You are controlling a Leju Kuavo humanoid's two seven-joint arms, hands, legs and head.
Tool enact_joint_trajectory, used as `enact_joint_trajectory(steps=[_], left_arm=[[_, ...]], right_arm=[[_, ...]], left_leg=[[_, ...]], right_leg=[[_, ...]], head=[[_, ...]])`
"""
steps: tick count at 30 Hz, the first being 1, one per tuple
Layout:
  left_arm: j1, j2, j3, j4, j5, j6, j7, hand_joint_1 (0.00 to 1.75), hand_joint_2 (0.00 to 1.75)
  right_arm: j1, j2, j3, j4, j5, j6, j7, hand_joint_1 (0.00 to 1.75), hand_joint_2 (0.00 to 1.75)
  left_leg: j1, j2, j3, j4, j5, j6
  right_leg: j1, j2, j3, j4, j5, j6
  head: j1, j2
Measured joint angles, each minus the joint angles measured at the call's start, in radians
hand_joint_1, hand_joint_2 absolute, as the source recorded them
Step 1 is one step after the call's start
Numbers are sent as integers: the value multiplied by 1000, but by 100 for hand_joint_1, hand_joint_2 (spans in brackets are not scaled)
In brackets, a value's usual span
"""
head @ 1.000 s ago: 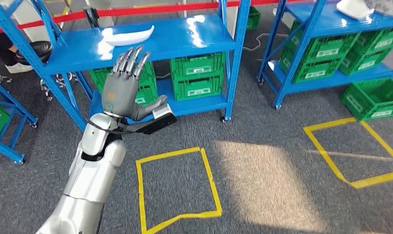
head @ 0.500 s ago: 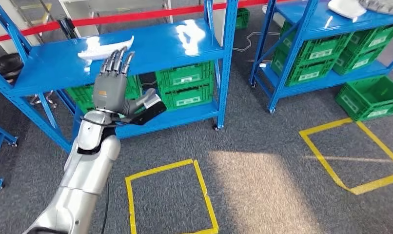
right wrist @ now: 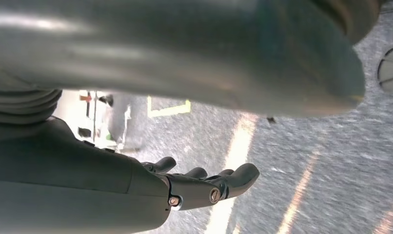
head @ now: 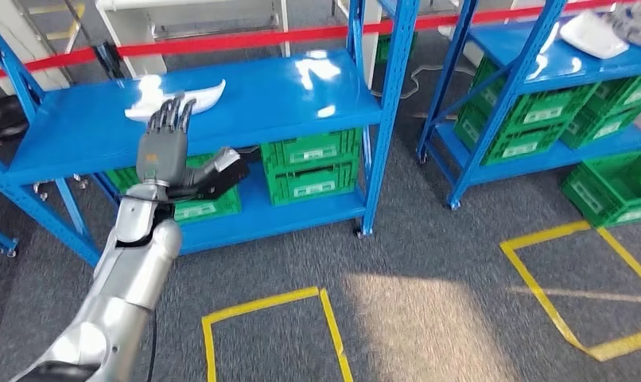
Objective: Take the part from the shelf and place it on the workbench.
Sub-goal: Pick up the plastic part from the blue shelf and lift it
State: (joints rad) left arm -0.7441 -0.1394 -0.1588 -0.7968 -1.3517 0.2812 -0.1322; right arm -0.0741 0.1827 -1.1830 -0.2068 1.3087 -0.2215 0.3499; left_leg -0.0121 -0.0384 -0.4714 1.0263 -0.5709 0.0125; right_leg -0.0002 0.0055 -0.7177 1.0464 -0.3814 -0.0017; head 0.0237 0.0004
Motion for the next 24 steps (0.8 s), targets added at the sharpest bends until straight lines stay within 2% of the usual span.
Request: enact_joint_trajectory(steps=[1,3,5,6,7,8,9,10,11,13,14,15,16,17,20,24], left_arm=[[-6,3,3,10,-5,0,-1,0,0],[-24,11,10,25,-13,3,-5,0,0],[-39,23,16,44,-20,6,-8,0,0],[-42,28,18,54,-23,7,-7,0,0],[-44,33,19,62,-25,7,-7,0,0],[-44,36,20,70,-26,7,-6,0,0],[-43,40,21,77,-27,7,-5,0,0],[-43,44,23,83,-27,7,-3,0,0],[-43,49,27,88,-26,7,0,0,0],[-43,61,38,98,-20,7,5,0,0],[-43,67,44,103,-16,7,7,0,0],[-43,73,51,109,-13,8,9,0,0],[-42,79,58,115,-10,8,11,0,0],[-42,84,65,119,-7,9,14,0,0],[-43,96,88,131,-3,19,21,0,0],[-42,106,108,145,-2,26,30,0,0]], right_arm=[[-2,0,-1,0,-1,0,-2,0,0],[-5,0,-3,0,-1,0,0,0,0],[-9,0,-4,0,-1,0,2,0,0],[-11,0,-4,0,-1,0,1,0,0],[-12,0,-4,0,-1,0,-1,0,0],[-12,0,-4,0,-1,1,-3,0,0],[-12,0,-5,0,-1,2,-4,0,0],[-12,0,-5,0,0,3,-5,0,0],[-12,0,-5,0,0,6,-5,0,0],[-12,0,-5,0,2,10,-5,0,0],[-13,0,-5,0,2,11,-6,0,0],[-13,-1,-6,0,2,12,-7,0,0],[-14,-1,-6,0,2,12,-8,0,0],[-14,-2,-6,0,2,12,-8,0,0],[-13,-3,-6,0,4,13,-7,0,0],[-15,-4,-6,0,9,18,-7,0,0]], left_leg=[[-1,-2,8,6,-6,-7],[0,2,3,37,2,-20],[3,14,-48,123,3,-31],[5,21,-83,176,-14,-36],[8,25,-122,224,-43,-41],[12,27,-155,255,-73,-45],[15,28,-178,263,-90,-48],[17,29,-189,245,-81,-51],[20,31,-188,202,-44,-53],[23,35,-169,81,66,-54],[22,37,-161,39,101,-49],[20,37,-158,16,121,-43],[20,37,-157,11,124,-37],[20,35,-155,11,128,-34],[22,27,-155,10,133,-31],[21,23,-154,10,126,-21]], right_leg=[[3,-1,5,-2,6,-9],[0,-2,25,-5,-6,-26],[-4,-4,47,-11,-20,-39],[-6,-4,57,-13,-29,-42],[-7,-3,65,-14,-37,-43],[-7,-3,74,-13,-46,-43],[-8,-3,84,-13,-56,-41],[-9,-3,96,-12,-65,-39],[-11,-2,108,-12,-75,-36],[-12,-2,128,-10,-92,-28],[-12,0,133,-9,-98,-22],[-11,0,134,-8,-103,-15],[-9,1,135,-6,-108,-12],[-7,0,134,-7,-110,-15],[-4,-3,141,-14,-110,-30],[-4,-6,151,-28,-112,-29]], head=[[-1,0],[-2,0],[-5,0],[-7,0],[-8,0],[-8,0],[-8,0],[-8,0],[-7,0],[-8,0],[-9,0],[-10,0],[-11,0],[-11,0],[-11,0],[-11,0]])
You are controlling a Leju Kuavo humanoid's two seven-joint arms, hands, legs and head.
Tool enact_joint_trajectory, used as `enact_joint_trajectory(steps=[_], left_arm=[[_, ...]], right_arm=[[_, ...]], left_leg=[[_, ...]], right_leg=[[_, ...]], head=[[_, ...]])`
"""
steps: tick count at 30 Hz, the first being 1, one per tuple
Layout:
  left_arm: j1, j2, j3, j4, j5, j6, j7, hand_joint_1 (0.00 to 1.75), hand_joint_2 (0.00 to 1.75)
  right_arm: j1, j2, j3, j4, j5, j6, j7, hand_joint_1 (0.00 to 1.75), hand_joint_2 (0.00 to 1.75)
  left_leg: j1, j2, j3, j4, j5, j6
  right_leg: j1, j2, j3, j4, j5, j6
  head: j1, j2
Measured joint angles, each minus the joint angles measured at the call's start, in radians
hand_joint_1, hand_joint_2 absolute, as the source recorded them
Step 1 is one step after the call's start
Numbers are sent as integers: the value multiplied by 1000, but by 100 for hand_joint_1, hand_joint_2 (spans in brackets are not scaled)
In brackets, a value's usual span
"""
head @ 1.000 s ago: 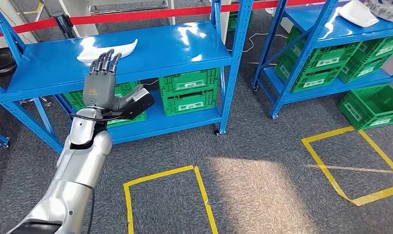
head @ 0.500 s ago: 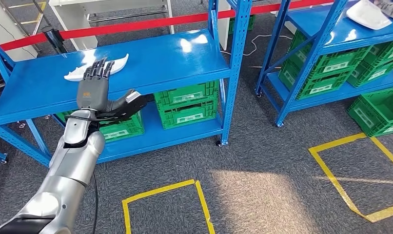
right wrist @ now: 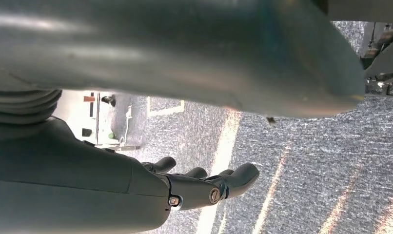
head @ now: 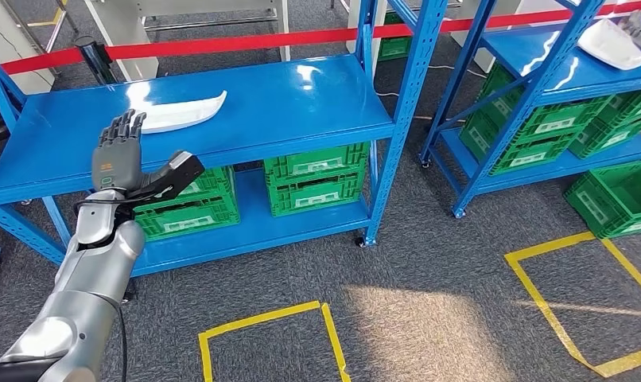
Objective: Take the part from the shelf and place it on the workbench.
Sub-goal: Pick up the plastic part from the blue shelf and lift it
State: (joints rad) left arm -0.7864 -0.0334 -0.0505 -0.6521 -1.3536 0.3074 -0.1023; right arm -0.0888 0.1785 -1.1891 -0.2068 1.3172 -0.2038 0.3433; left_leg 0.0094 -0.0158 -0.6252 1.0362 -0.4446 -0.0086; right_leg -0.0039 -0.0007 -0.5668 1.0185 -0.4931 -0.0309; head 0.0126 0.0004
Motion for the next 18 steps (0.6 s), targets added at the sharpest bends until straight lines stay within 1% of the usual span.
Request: enact_joint_trajectory(steps=[2,3,6,8,10,18], left_arm=[[1,7,10,3,2,3,5,0,0],[2,9,14,3,2,3,7,0,0],[5,16,25,3,2,3,11,0,0],[6,18,29,3,2,3,12,0,0],[7,20,31,3,2,3,12,0,0],[14,24,38,-3,3,-8,18,0,0]], right_arm=[[0,-1,0,0,3,4,0,0,0],[0,-1,0,0,4,6,0,0,0],[0,-1,0,0,5,10,0,0,0],[0,-1,0,0,6,10,0,0,0],[0,-1,0,0,6,10,0,0,0],[0,-3,0,0,16,21,0,0,0]], left_leg=[[-1,0,0,0,-2,3],[-2,0,1,0,-2,4],[-3,0,1,0,-3,7],[-3,0,1,0,-3,7],[-3,0,2,0,-3,7],[-2,1,5,-2,-2,6]], right_leg=[[0,0,2,-4,-1,4],[-1,0,3,-5,-1,8],[-3,0,4,-8,-1,26],[-4,-1,4,-8,-1,32],[-3,-1,4,-8,0,34],[-2,0,5,-7,-1,34]], head=[[0,0],[0,0],[0,0],[0,0],[0,0],[0,0]])
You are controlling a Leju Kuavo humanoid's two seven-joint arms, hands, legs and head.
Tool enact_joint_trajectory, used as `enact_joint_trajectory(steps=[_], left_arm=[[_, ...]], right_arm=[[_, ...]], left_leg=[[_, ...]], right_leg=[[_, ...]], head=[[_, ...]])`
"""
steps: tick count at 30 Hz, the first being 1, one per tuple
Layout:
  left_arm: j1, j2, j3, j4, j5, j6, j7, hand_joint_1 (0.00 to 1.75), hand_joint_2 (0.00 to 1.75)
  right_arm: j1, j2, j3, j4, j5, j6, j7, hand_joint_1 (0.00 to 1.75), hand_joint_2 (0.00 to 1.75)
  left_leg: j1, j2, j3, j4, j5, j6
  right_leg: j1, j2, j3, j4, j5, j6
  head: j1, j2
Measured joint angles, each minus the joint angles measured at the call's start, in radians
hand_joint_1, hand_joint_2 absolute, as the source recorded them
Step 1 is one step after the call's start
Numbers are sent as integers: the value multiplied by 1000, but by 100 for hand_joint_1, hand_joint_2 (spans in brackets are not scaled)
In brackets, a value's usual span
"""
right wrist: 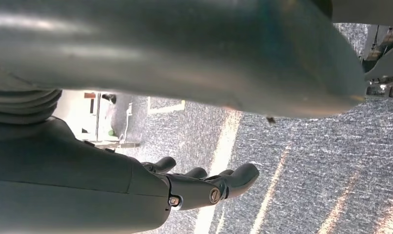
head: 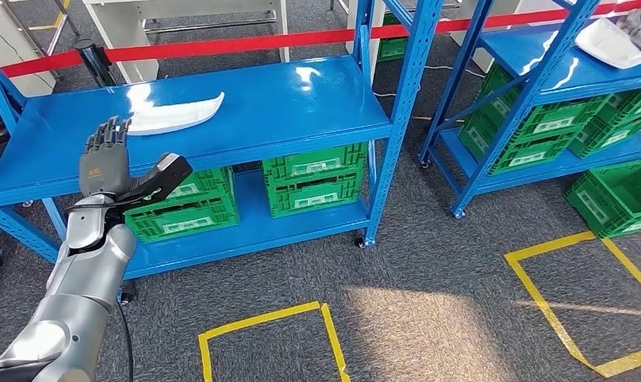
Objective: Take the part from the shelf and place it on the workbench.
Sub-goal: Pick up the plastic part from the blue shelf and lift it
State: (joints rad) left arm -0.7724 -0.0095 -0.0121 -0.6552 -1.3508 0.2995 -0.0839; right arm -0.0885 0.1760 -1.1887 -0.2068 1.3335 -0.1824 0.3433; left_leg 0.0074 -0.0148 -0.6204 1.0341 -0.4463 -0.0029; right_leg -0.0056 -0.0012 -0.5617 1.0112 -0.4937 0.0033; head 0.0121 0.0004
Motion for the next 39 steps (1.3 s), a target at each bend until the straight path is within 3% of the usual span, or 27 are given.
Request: enact_joint_trajectory(steps=[31,35,37,39], left_arm=[[59,16,37,-57,8,-20,-6,0,0],[61,19,40,-59,8,-20,-8,0,0],[61,18,40,-63,7,-20,-9,0,0],[60,17,40,-66,6,-20,-10,0,0]], right_arm=[[0,-6,11,0,13,21,0,0,0],[-1,-5,11,0,12,20,0,0,0],[-3,-5,11,0,12,20,1,0,0],[-3,-5,11,0,11,19,0,0,0]], left_leg=[[0,0,1,-1,0,0],[-6,-1,1,-1,-6,9],[0,1,13,-13,-3,16],[3,4,23,-23,-1,23]], right_leg=[[0,0,0,0,-1,0],[-7,-1,3,-6,-2,13],[-7,0,-3,15,-13,18],[-8,0,-50,106,-54,21]], head=[[0,0],[0,0],[1,0],[1,0]])
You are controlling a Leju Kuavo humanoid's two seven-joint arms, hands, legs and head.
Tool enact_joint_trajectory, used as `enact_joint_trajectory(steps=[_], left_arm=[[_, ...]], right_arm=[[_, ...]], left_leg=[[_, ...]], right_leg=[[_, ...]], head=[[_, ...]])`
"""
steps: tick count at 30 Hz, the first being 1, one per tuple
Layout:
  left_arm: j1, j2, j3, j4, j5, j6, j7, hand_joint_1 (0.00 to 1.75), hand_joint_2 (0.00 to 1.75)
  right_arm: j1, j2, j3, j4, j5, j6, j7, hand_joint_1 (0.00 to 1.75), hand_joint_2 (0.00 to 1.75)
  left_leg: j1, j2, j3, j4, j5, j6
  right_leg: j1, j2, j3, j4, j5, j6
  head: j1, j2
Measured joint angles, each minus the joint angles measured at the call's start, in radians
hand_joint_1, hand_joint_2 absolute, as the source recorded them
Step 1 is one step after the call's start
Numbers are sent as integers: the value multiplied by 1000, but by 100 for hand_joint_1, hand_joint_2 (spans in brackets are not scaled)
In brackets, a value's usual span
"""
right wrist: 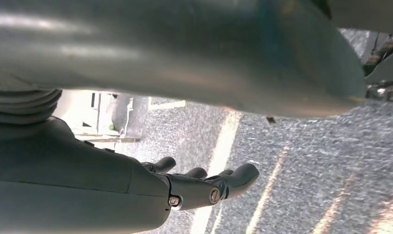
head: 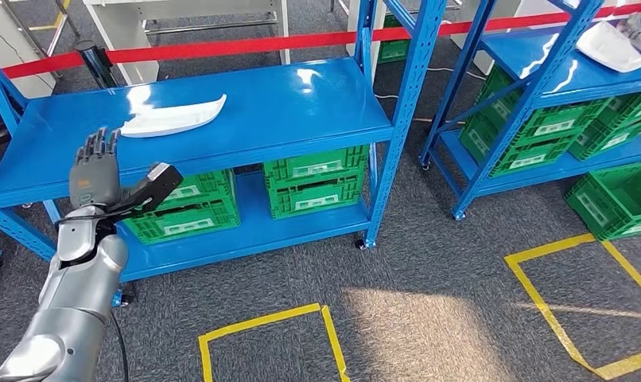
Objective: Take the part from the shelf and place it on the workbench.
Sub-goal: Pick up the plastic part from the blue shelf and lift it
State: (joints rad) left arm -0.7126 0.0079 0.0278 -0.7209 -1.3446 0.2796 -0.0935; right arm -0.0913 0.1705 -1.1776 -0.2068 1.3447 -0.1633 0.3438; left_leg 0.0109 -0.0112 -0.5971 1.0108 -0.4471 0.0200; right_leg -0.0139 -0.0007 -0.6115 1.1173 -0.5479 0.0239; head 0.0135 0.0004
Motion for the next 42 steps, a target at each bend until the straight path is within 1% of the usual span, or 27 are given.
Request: enact_joint_trajectory(steps=[1,2,3,4,5,6,7,8,9,10,12,13,14,15,17,18,19,20,21,22,23,24,26,31,33,40,42], left_arm=[[-1,0,0,0,-1,0,0,0,0],[0,-1,0,0,-1,0,0,0,0],[1,-1,0,0,-1,0,0,0,0],[3,-2,0,0,-1,0,0,0,0],[4,-3,0,0,-1,0,-1,0,0],[4,-3,0,0,-1,0,-1,0,0],[3,-3,0,0,-1,0,-1,0,0],[2,-3,0,1,-1,0,-1,0,0],[1,-2,1,2,-1,0,-2,0,0],[1,-2,1,3,-1,0,-2,0,0],[0,-3,1,4,-1,1,-3,0,0],[-2,-3,1,4,-2,1,-3,0,0],[-4,-3,1,5,-2,1,-3,0,0],[-5,-2,1,5,-2,1,-3,0,0],[-5,-1,1,9,-1,2,-3,0,0],[-2,-1,1,12,-1,1,-3,0,0],[-1,-1,1,14,-1,1,-3,0,0],[0,-1,1,16,-1,1,-3,0,0],[-1,-1,1,17,-1,1,-3,0,0],[-3,0,1,18,-1,2,-3,0,0],[-5,0,1,21,0,2,-4,0,0],[-7,1,2,23,2,3,-6,0,0],[-6,1,2,26,8,5,-11,0,0],[-3,4,3,37,19,12,-19,0,0],[-3,6,4,40,22,14,-21,0,0],[-4,15,5,47,29,20,-18,0,0],[-6,17,5,46,29,20,-17,0,0]], right_arm=[[1,0,0,0,-1,0,0,0,0],[2,0,0,0,-1,0,0,0,0],[3,0,0,0,-2,0,0,0,0],[4,0,0,0,-2,0,0,0,0],[4,0,0,0,-2,0,1,0,0],[4,0,0,0,-2,-1,1,0,0],[4,0,0,0,-2,-1,0,0,0],[4,1,0,0,-1,-1,0,0,0],[4,1,0,0,-1,-2,-1,0,0],[4,2,0,0,-1,-2,-2,0,0],[2,2,0,0,-1,-4,-1,0,0],[2,2,0,0,-1,-4,0,0,0],[1,2,0,0,-1,-5,0,0,0],[2,2,0,0,-1,-5,1,0,0],[2,2,0,0,0,-5,1,0,0],[3,3,0,0,1,-5,1,0,0],[3,3,0,0,1,-5,1,0,0],[4,3,0,0,2,-5,1,0,0],[4,3,0,0,2,-5,1,0,0],[5,3,0,0,2,-5,1,0,0],[4,3,0,0,3,-5,-1,0,0],[4,3,0,0,4,-5,-3,0,0],[2,2,1,0,6,-4,-10,0,0],[3,1,1,0,9,-1,-12,0,0],[2,1,2,0,11,0,-12,0,0],[1,2,2,0,13,3,-12,0,0],[0,1,2,0,13,3,-11,0,0]], left_leg=[[0,1,1,0,-2,2],[0,0,2,0,-4,2],[0,-1,3,1,-7,0],[1,-2,6,3,-12,-2],[2,-4,10,6,-17,-7],[4,-6,15,11,-25,-13],[4,-7,18,16,-33,-20],[4,-7,19,21,-40,-28],[2,-8,19,24,-45,-35],[1,-8,19,24,-47,-42],[4,-7,23,20,-52,-54],[6,-4,21,28,-58,-60],[6,0,9,54,-69,-66],[7,3,-16,100,-85,-70],[7,5,-93,226,-119,-76],[8,5,-127,272,-122,-78],[8,5,-146,284,-104,-78],[8,5,-146,260,-68,-76],[8,6,-130,205,-19,-74],[8,6,-109,148,20,-71],[5,6,-86,98,43,-66],[3,6,-68,61,46,-59],[1,3,-52,34,30,-51],[2,-8,-49,28,17,-39],[0,-10,-49,29,13,-32],[-12,-9,-45,36,2,-12],[-9,-8,-38,29,3,-4]], right_leg=[[0,0,-40,70,-27,1],[-1,0,-79,134,-46,2],[-2,0,-108,173,-48,3],[-3,0,-120,175,-31,3],[-5,0,-110,136,5,3],[-7,0,-88,70,50,3],[-7,0,-62,10,80,2],[-6,0,-41,-37,97,-2],[-5,0,-29,-61,98,-7],[-1,2,-25,-64,88,-14],[0,3,-20,-71,82,-30],[-1,3,-13,-75,80,-38],[-3,3,-5,-80,78,-45],[-4,3,4,-84,74,-51],[-4,2,18,-85,63,-58],[-4,3,27,-85,55,-60],[-4,3,37,-85,46,-59],[-4,4,50,-85,36,-58],[-4,4,64,-85,25,-55],[-4,5,75,-86,16,-51],[-3,5,84,-85,8,-45],[-1,6,89,-86,2,-40],[2,6,89,-85,0,-35],[4,4,99,-99,4,-37],[3,4,106,-111,2,-34],[-9,4,118,-127,-5,1],[-10,3,119,-120,-11,9]], head=[[0,0],[0,0],[0,0],[0,0],[0,0],[0,0],[0,0],[1,0],[1,0],[0,0],[-1,0],[-2,0],[-3,0],[-4,0],[-5,0],[-5,0],[-5,0],[-5,0],[-5,0],[-5,0],[-6,0],[-6,0],[-6,0],[-6,0],[-6,0],[-6,0],[-6,0]])
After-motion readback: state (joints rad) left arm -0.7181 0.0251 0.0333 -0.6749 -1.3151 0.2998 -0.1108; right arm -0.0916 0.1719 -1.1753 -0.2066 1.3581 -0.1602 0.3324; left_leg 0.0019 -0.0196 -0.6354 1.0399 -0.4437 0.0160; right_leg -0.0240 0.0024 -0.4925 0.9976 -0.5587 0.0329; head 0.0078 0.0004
